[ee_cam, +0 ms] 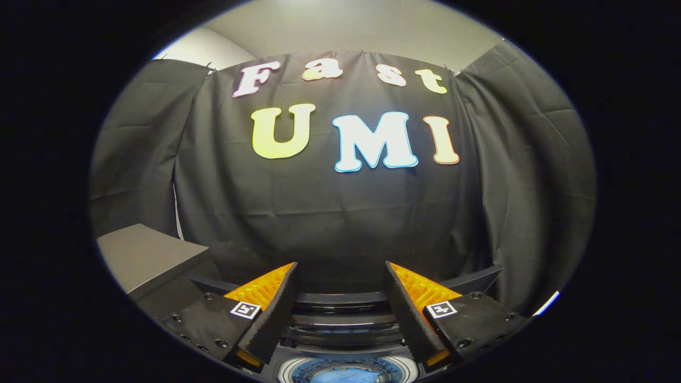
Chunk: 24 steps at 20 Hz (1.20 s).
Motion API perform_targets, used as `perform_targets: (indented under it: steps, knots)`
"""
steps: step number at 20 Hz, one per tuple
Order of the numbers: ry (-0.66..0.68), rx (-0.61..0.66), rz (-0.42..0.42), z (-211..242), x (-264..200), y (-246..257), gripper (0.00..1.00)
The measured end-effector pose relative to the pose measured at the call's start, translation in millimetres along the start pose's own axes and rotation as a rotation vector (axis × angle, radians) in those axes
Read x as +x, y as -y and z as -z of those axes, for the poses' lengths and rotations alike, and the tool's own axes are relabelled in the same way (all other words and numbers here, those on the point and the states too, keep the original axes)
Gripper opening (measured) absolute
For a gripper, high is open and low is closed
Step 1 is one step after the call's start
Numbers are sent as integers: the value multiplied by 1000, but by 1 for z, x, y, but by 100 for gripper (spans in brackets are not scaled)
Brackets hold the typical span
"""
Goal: Put the clothes into the washing machine and then close the washing machine lid.
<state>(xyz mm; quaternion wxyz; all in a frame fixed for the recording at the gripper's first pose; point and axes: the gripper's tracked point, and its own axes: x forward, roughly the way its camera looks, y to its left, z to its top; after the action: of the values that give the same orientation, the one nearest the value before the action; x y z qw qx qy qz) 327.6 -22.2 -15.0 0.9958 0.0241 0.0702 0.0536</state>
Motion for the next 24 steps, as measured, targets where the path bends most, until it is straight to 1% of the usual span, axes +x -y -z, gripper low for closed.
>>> perform_targets:
  steps: [13,24]
  knots:
    - [6,-8,2,16,-42,-1,97]
    - [-20,-10,2,33,-71,-2,97]
